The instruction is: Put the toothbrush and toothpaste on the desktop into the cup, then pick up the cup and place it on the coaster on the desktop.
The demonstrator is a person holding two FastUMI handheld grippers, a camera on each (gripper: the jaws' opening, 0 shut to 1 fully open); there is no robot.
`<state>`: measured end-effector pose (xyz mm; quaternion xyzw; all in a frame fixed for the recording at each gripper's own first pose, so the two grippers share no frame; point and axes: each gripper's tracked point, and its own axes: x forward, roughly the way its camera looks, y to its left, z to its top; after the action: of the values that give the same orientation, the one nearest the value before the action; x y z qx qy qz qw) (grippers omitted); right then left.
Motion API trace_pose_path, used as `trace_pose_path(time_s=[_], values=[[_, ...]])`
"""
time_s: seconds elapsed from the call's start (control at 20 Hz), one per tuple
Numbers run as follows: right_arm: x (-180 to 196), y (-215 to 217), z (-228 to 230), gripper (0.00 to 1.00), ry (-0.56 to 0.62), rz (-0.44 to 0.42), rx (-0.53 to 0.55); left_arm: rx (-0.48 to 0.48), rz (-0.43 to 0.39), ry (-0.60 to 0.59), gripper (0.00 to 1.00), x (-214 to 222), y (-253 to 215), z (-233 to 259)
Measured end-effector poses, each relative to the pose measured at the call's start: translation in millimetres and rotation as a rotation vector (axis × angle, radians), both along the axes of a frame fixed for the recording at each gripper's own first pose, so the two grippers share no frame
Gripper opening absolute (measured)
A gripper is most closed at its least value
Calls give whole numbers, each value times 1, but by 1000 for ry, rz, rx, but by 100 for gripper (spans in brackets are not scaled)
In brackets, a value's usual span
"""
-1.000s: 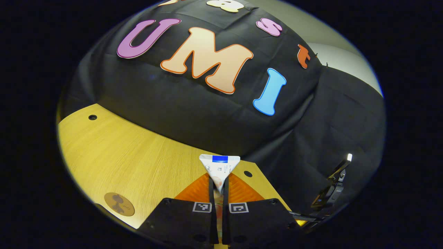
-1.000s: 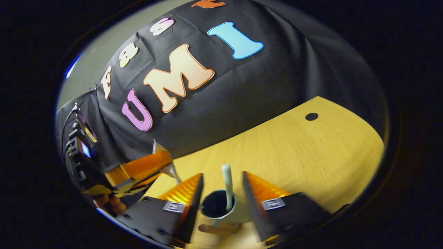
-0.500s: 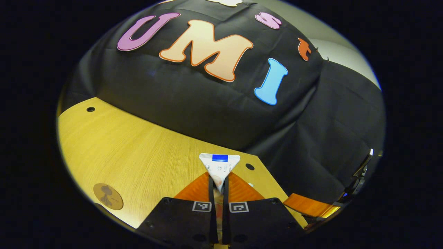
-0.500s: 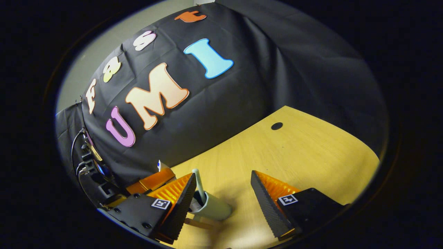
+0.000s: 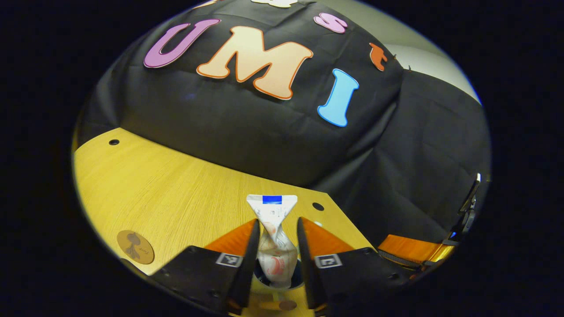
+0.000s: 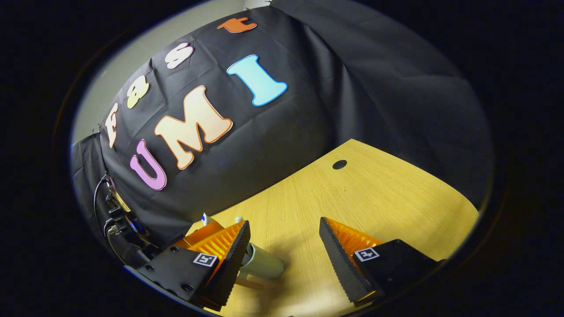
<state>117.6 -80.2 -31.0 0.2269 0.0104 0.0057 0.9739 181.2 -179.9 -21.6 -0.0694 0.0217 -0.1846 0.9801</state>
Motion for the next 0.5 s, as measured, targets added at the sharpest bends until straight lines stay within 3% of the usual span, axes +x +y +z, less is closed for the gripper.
trace_pose_path(time_s=[0.1, 0.2, 0.25, 0.3, 0.5], values=[[-3, 1, 0, 97, 2, 6, -9, 44, -23, -17, 72, -10, -4, -2], [-5, 3, -1, 97, 8, 14, -16, 78, -31, -17, 74, -20, -1, -7], [-5, 3, -2, 97, 13, 16, -23, 88, -22, -19, 80, -25, 3, -7], [-7, 4, -3, 97, 18, 19, -29, 95, -7, -21, 92, -28, 10, -7], [-18, 21, -15, 97, 83, 67, -48, 121, 58, -29, 94, -56, 54, -1]])
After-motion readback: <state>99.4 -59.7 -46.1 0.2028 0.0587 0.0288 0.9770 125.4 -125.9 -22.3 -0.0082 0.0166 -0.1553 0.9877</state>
